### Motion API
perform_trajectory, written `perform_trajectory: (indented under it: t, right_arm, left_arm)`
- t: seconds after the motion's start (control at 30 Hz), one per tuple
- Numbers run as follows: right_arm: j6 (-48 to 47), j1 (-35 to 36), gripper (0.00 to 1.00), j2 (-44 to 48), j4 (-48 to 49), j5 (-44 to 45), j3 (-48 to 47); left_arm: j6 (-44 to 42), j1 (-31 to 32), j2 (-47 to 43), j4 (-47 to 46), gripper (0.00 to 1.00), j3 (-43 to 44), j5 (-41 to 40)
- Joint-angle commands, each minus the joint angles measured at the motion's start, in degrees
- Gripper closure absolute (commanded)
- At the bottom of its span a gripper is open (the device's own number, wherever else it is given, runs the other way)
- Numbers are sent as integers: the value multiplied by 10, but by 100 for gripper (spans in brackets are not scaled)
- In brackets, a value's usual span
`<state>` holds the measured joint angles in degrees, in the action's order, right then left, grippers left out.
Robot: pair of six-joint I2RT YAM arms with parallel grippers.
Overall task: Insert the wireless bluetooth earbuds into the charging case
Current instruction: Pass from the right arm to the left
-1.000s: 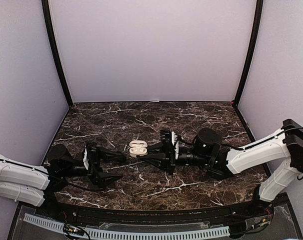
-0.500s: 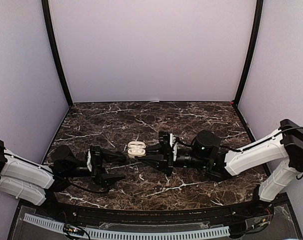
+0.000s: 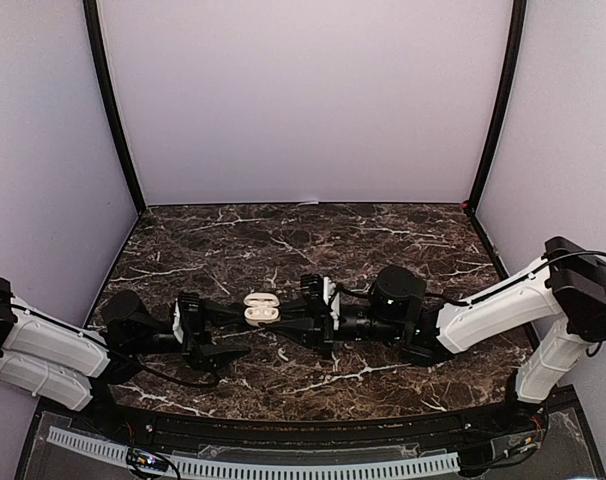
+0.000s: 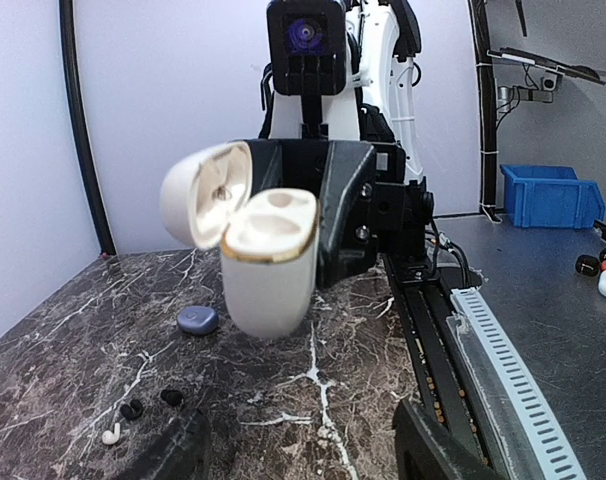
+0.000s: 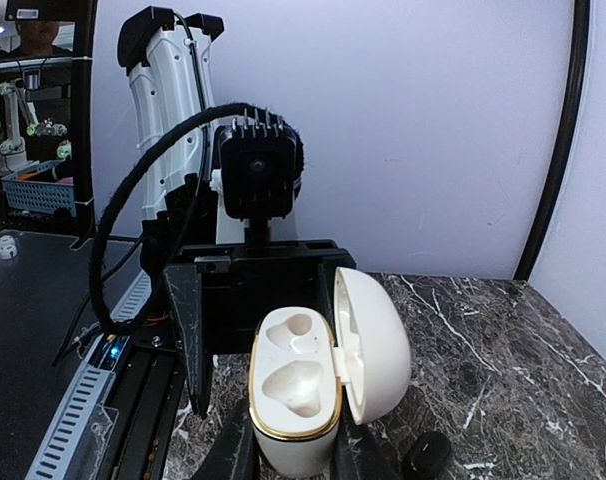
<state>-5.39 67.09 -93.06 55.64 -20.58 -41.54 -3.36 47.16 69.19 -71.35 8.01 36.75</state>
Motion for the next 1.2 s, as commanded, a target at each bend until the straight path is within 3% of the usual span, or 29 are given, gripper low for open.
perform_trajectory:
  t: [0.0,0.47,0.77,1.0,1.17]
  right_arm:
    - [-10,11,84,-16,21,-5,-14]
    - [-9,20,84,-49,58,-12,-19]
    - [-10,20,83,-52,56,-16,-24]
    - [-11,20,84,-56,59,-20,-28]
    - [-11,21,84,-63,58,-27,-37]
  left_arm:
    - [8,1,6,-35,35,1,2]
    - [40,1,19,-104,40,-11,9]
    - [40,1,17,-101,46,-8,12]
    - [39,1,17,-97,60,-6,16]
    - [30,1,12,-71,63,1,19]
